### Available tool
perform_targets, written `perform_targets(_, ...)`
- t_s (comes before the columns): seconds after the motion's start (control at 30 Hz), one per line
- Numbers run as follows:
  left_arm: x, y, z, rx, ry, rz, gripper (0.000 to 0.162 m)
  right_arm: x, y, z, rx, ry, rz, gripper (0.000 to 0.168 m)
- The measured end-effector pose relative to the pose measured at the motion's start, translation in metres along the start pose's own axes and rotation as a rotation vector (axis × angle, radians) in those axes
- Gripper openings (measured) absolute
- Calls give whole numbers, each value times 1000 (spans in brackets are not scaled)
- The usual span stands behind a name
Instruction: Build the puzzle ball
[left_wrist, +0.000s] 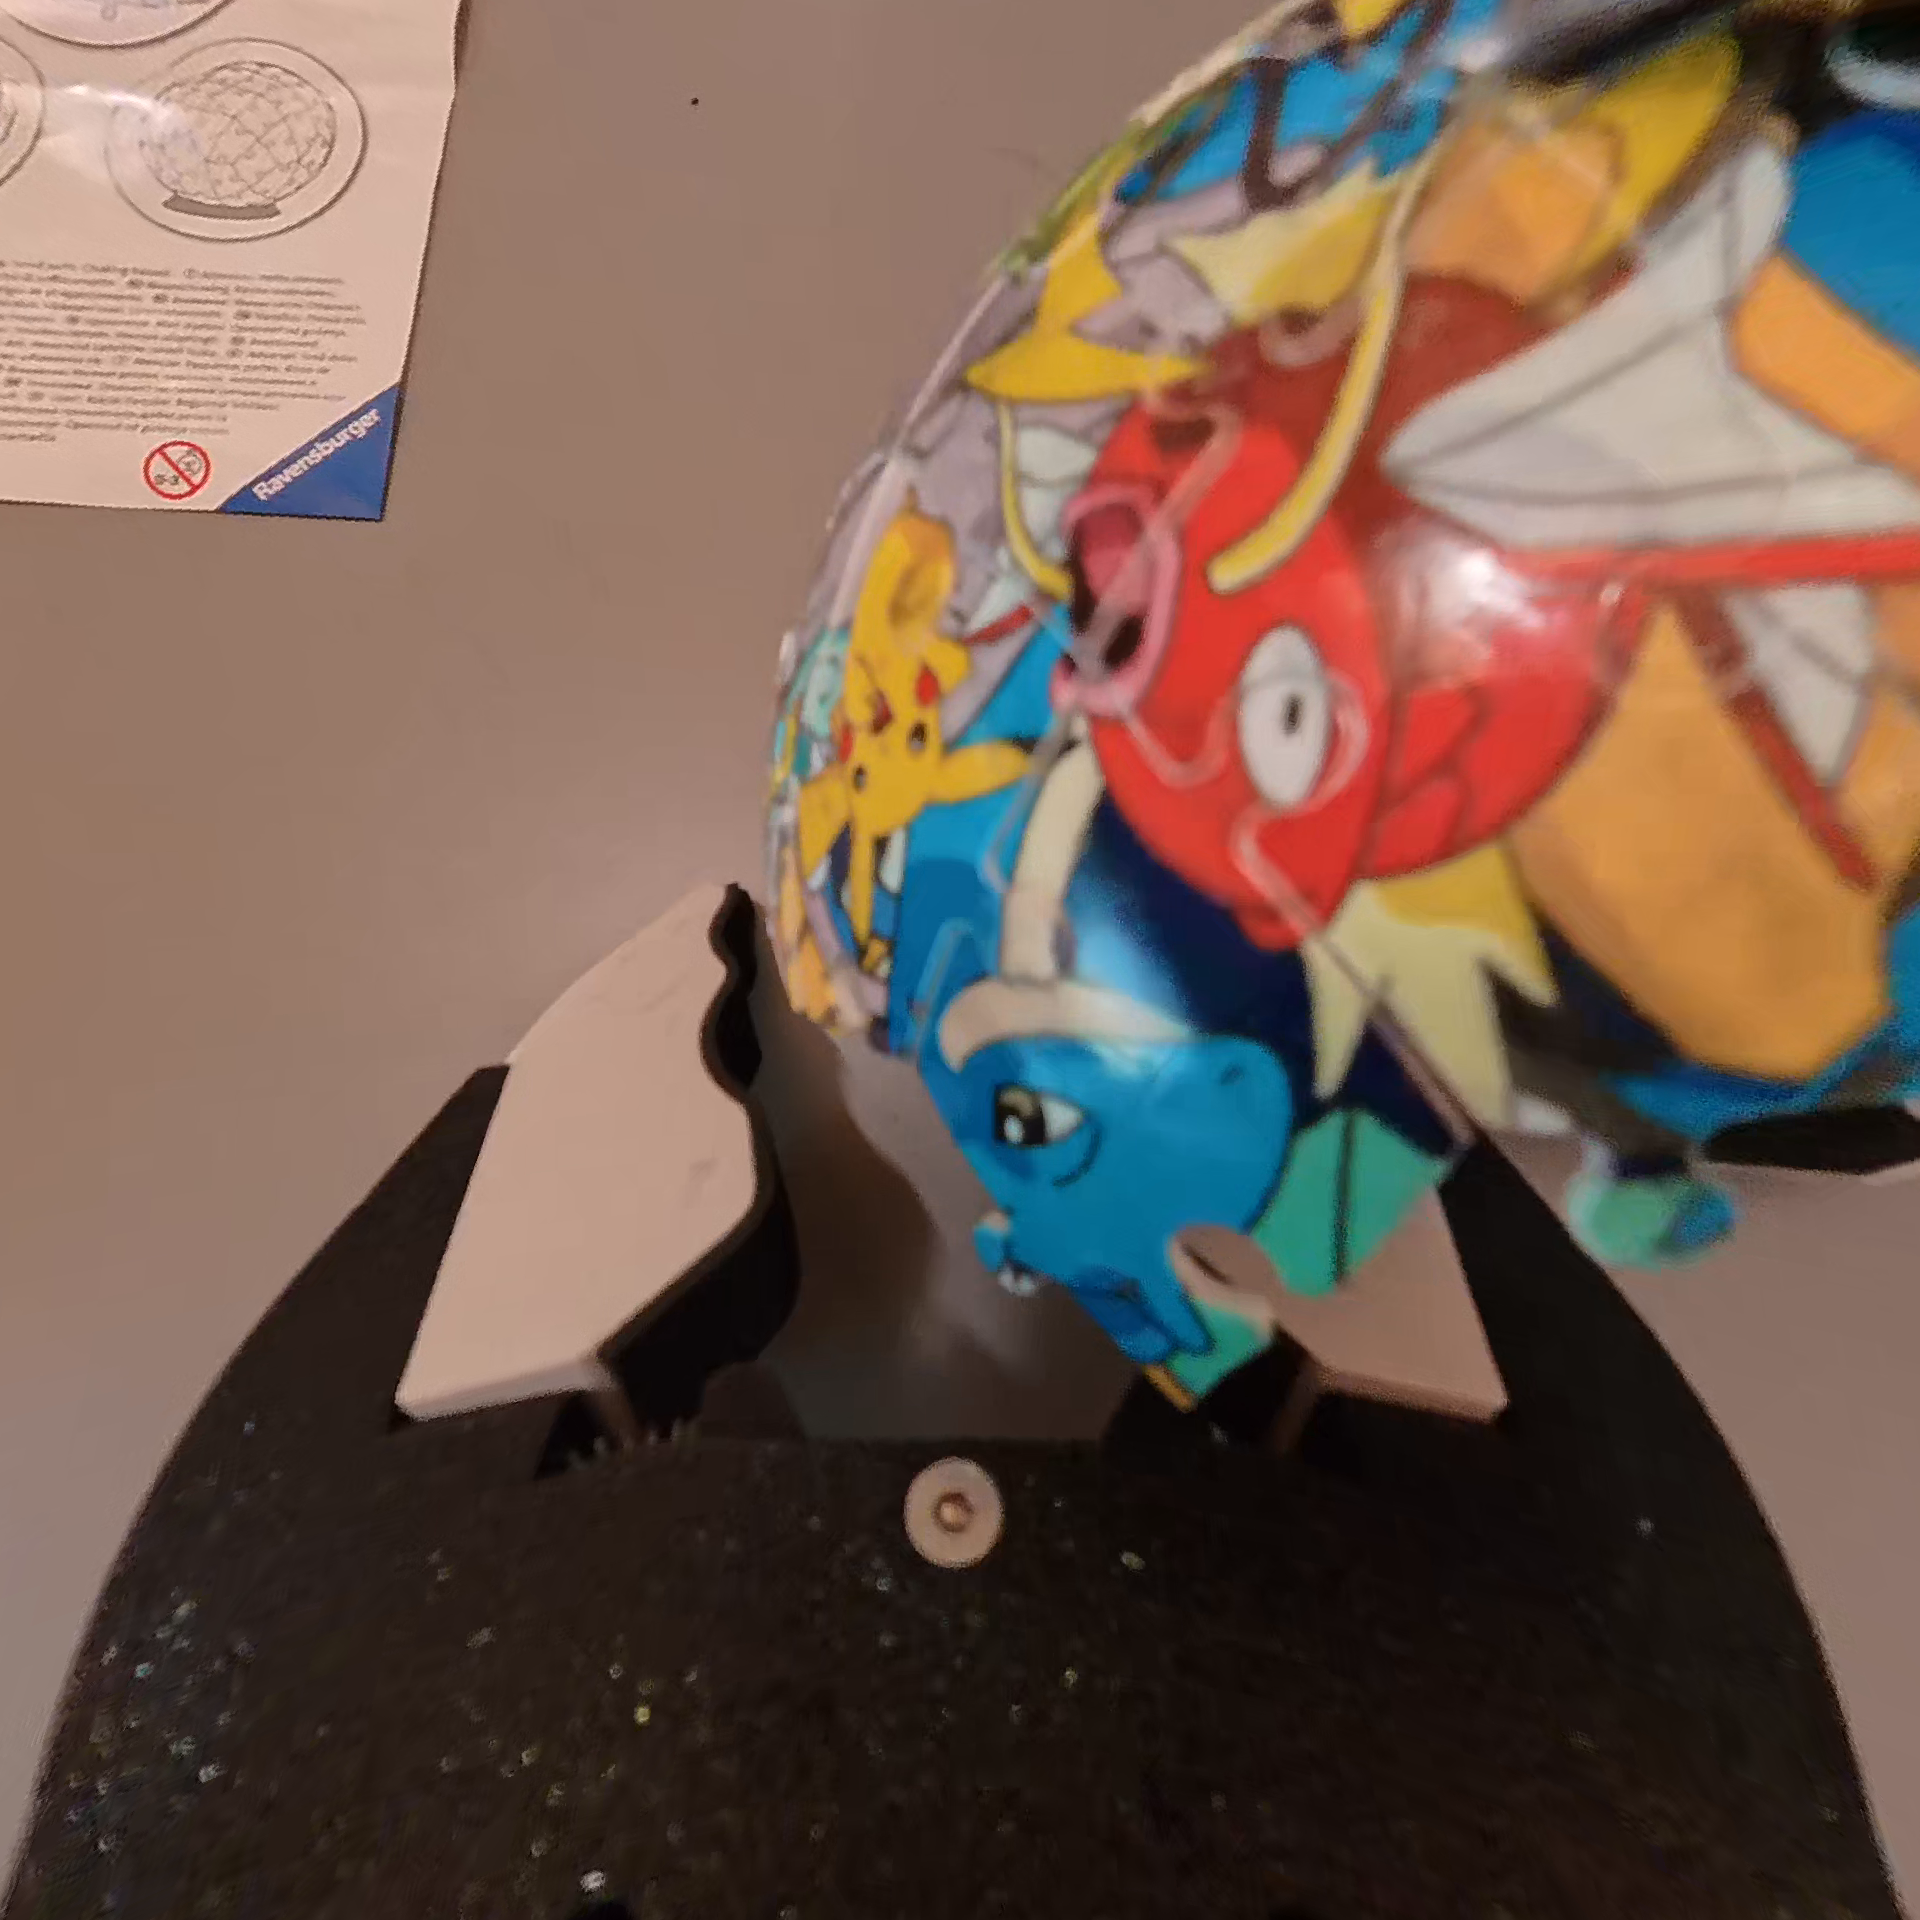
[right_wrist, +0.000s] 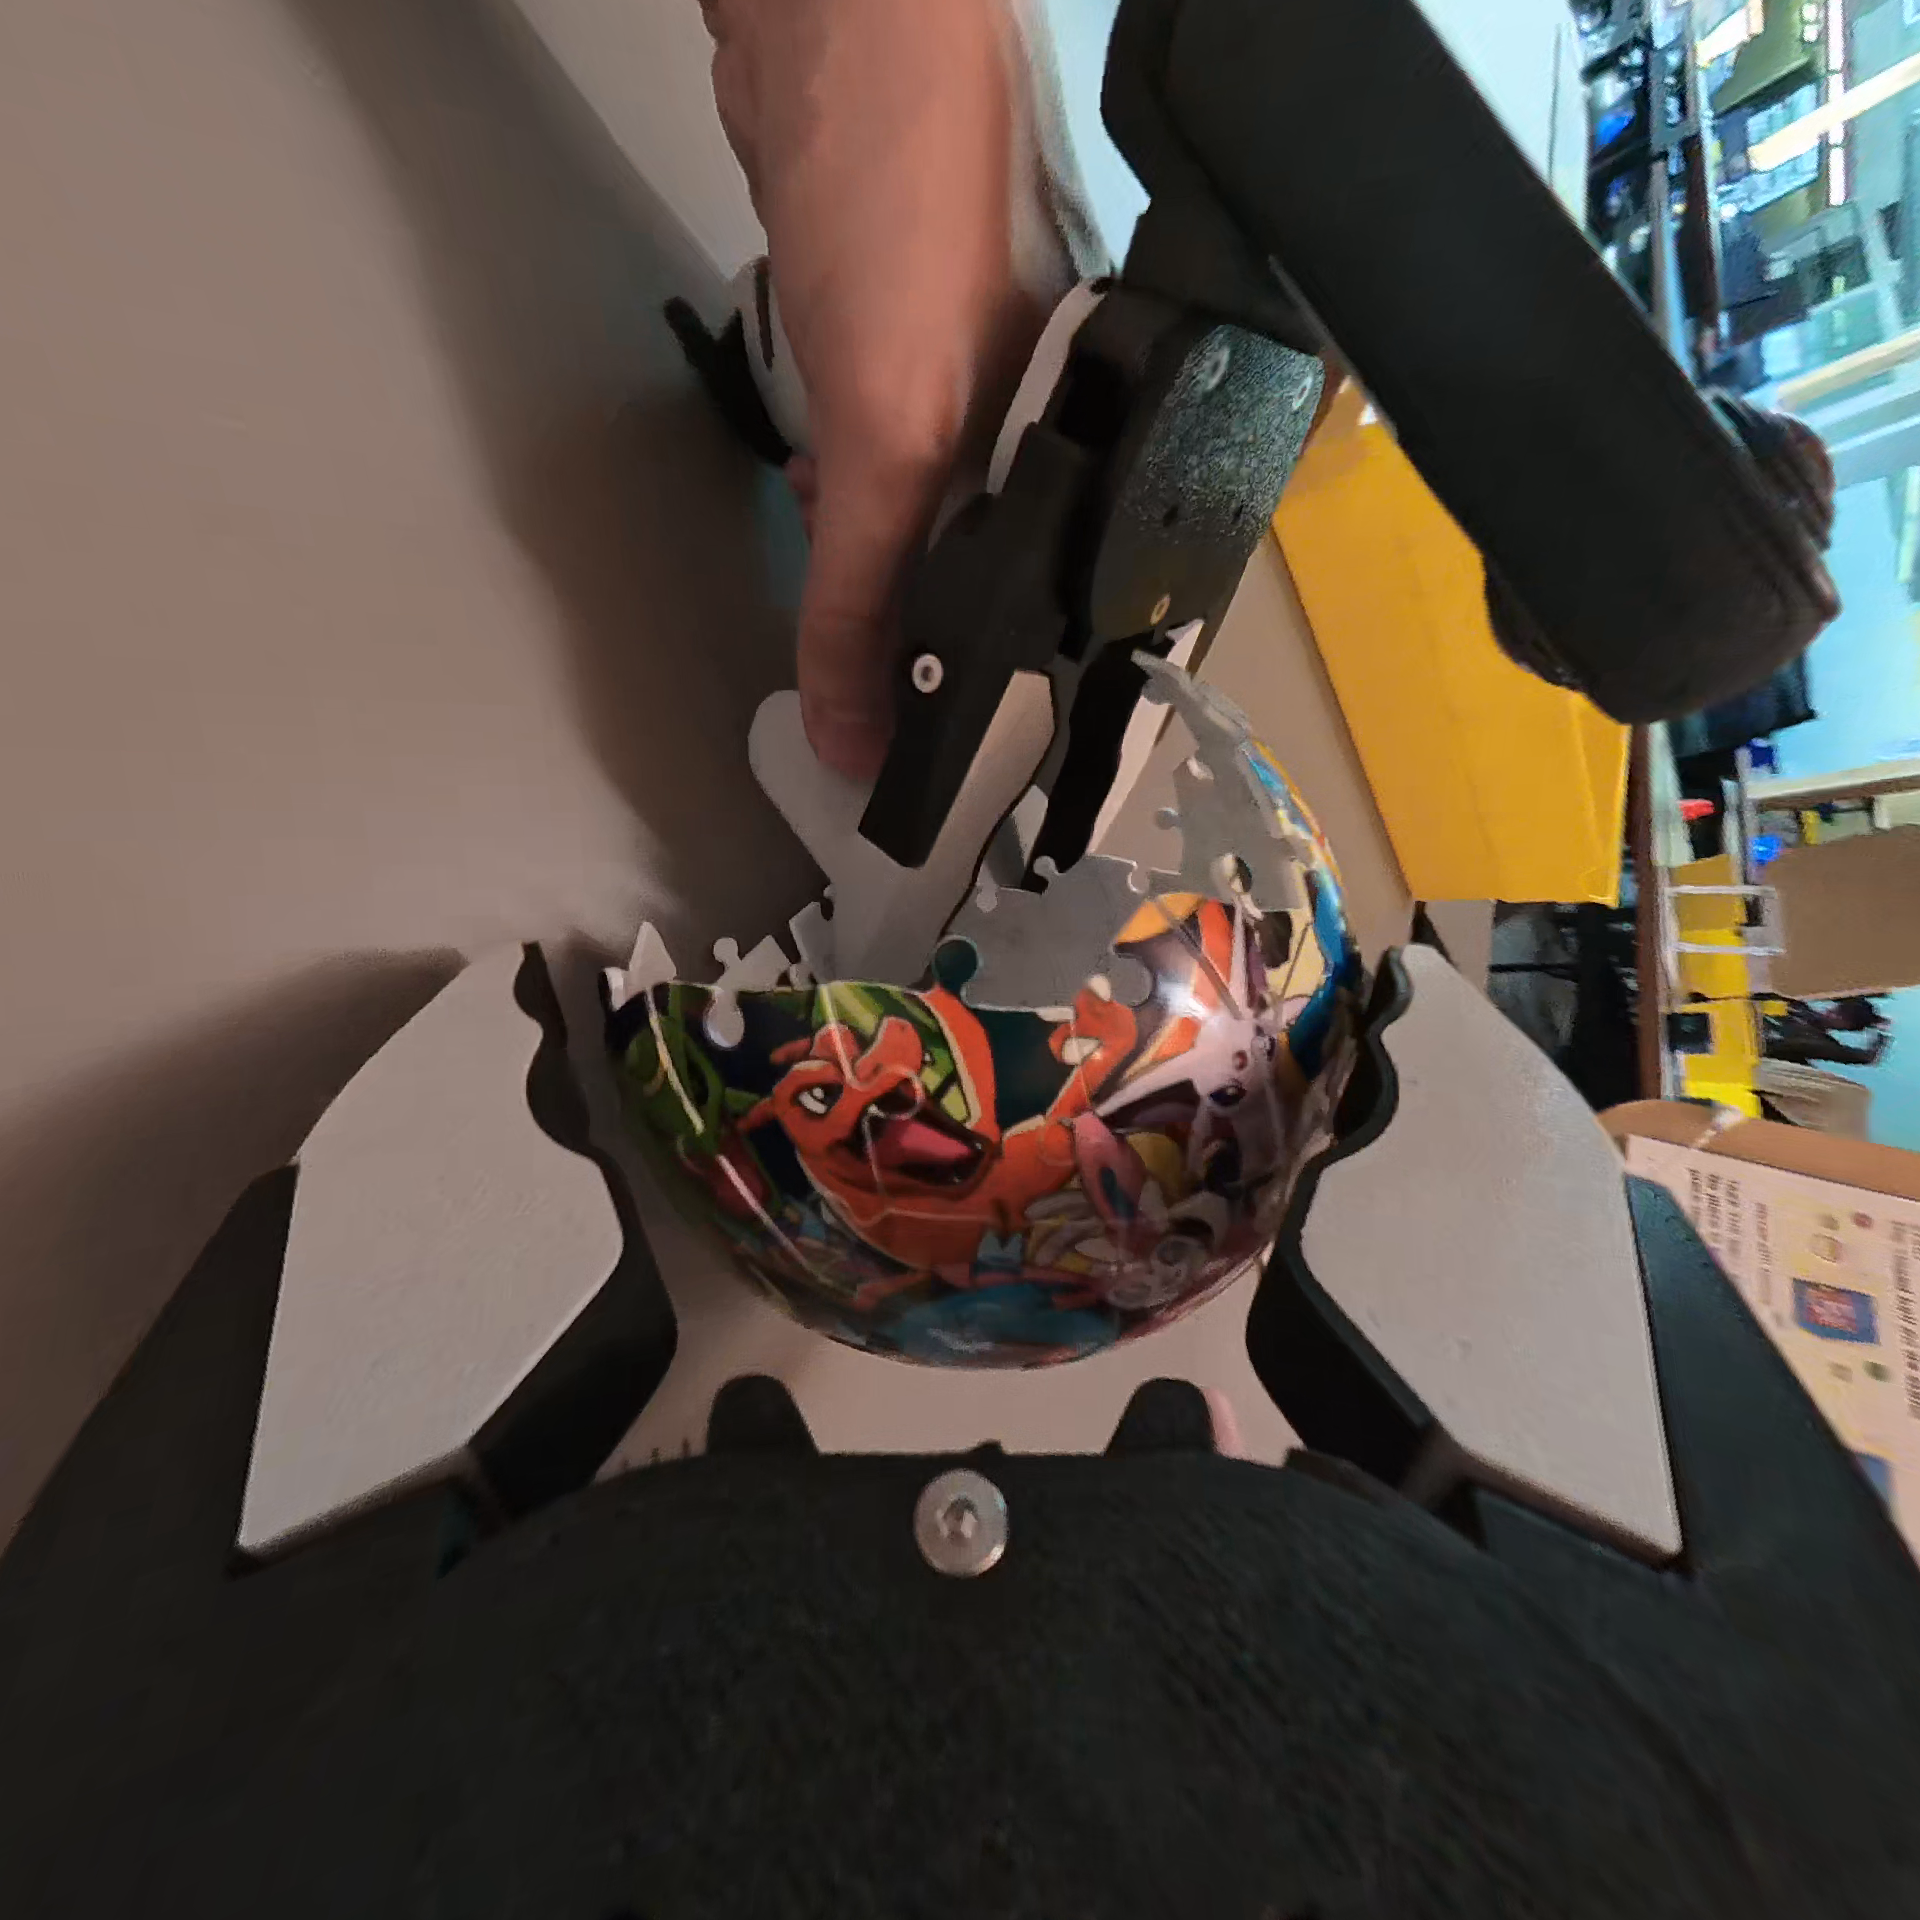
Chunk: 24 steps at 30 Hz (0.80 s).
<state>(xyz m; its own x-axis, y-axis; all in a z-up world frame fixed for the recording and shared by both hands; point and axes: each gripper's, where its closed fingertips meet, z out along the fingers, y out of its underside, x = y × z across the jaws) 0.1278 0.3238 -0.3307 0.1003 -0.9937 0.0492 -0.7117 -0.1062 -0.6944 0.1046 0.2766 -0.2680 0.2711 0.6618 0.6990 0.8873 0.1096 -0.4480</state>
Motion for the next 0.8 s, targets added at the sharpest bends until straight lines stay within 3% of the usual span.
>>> perform_targets(0.33,6,6,-6,3,13,-11,81,-6,-3,-1,-42,88,-40,139)
perform_targets(0.57,4,15,-20,29,-27,-51,72,-8,-6,-3,-41,98,-21,138)
perform_targets(0.8,6,15,-14,1,-82,-81,75,-9,-15,0,-26,100,-28,138)
